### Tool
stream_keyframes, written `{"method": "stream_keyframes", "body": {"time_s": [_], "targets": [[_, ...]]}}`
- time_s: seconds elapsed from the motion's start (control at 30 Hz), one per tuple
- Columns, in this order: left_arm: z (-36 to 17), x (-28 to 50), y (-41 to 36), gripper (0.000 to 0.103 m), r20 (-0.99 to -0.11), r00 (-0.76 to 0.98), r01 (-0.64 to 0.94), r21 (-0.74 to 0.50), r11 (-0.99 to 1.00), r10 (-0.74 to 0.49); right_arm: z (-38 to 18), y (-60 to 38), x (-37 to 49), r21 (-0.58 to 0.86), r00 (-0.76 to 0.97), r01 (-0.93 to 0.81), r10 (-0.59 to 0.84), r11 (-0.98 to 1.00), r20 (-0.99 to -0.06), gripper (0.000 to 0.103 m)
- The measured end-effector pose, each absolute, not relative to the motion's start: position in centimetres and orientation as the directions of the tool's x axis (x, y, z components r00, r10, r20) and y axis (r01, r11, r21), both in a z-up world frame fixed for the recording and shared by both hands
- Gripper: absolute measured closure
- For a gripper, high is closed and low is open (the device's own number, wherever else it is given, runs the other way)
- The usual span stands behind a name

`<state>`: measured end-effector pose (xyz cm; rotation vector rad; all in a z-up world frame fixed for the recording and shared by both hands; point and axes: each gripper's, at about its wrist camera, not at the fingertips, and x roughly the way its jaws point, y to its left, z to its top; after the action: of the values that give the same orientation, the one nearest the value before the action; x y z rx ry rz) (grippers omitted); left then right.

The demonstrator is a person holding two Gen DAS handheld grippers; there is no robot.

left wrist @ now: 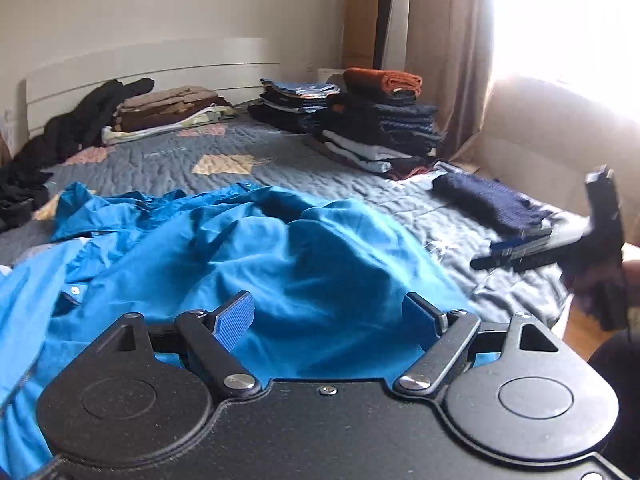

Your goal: Fold clothes

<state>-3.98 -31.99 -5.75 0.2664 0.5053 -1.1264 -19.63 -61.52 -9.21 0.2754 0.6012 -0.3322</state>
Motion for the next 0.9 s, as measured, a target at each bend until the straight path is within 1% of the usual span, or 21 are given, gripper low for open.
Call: {"method": "stream_keyframes", "body": {"time_s": [0.03, 0.17, 0.2, 0.3, 0.33, 0.43, 0.5, 0.6, 0.63, 0.67, 0.73, 0.83, 0.9], "targets": [[-5.7, -4.2, -32.0, 0.020, -0.510, 0.328, 0.909, -0.057, 0.412, -0.795, -10.2, -62.3, -20.3, 0.171, 0.765, 0.393, -0.218, 0.903, -0.606, 0.027], [-6.0, -4.4, -31.9, 0.019, -0.508, 0.320, 0.905, -0.087, 0.417, -0.799, -13.8, -64.9, -21.8, 0.226, 0.738, 0.412, -0.178, 0.883, -0.650, 0.027], [-6.1, -4.3, -31.9, 0.019, -0.511, 0.315, 0.902, -0.101, 0.420, -0.800, -14.5, -65.1, -21.7, 0.212, 0.729, 0.410, -0.180, 0.887, -0.660, 0.027], [-6.4, -4.1, -32.0, 0.019, -0.516, 0.319, 0.894, -0.116, 0.434, -0.795, -15.6, -66.4, -21.2, 0.106, 0.699, 0.398, -0.226, 0.911, -0.679, 0.027], [-6.4, -4.1, -32.2, 0.018, -0.518, 0.319, 0.893, -0.116, 0.434, -0.794, -15.9, -66.8, -20.9, 0.099, 0.691, 0.393, -0.223, 0.914, -0.688, 0.027], [-6.7, -4.3, -32.6, 0.017, -0.523, 0.316, 0.896, -0.111, 0.431, -0.792, -17.1, -68.3, -19.2, 0.203, 0.674, 0.382, -0.121, 0.902, -0.729, 0.029], [-7.0, -4.4, -32.8, 0.017, -0.529, 0.309, 0.900, -0.105, 0.422, -0.791, -17.8, -68.9, -18.1, 0.293, 0.678, 0.369, -0.039, 0.882, -0.734, 0.030], [-7.5, -4.5, -33.0, 0.015, -0.539, 0.306, 0.902, -0.099, 0.420, -0.785, -19.1, -69.5, -16.6, 0.361, 0.673, 0.379, 0.014, 0.852, -0.740, 0.038], [-7.6, -4.5, -33.0, 0.014, -0.542, 0.304, 0.902, -0.100, 0.420, -0.784, -19.7, -69.9, -16.2, 0.387, 0.664, 0.399, 0.029, 0.831, -0.747, 0.038], [-7.8, -4.4, -33.0, 0.014, -0.545, 0.302, 0.901, -0.103, 0.420, -0.782, -20.2, -70.4, -16.1, 0.422, 0.665, 0.424, 0.041, 0.801, -0.746, 0.038], [-8.1, -4.2, -33.0, 0.014, -0.550, 0.301, 0.898, -0.112, 0.425, -0.779, -20.7, -71.2, -16.1, 0.490, 0.682, 0.454, 0.063, 0.744, -0.728, 0.031], [-8.6, -4.0, -33.2, 0.013, -0.561, 0.295, 0.893, -0.126, 0.432, -0.773, -21.0, -71.2, -16.6, 0.523, 0.709, 0.437, 0.078, 0.732, -0.701, 0.026], [-8.9, -3.9, -33.3, 0.013, -0.569, 0.290, 0.891, -0.132, 0.433, -0.770, -21.1, -70.8, -17.0, 0.519, 0.727, 0.429, 0.058, 0.739, -0.684, 0.026]]}}
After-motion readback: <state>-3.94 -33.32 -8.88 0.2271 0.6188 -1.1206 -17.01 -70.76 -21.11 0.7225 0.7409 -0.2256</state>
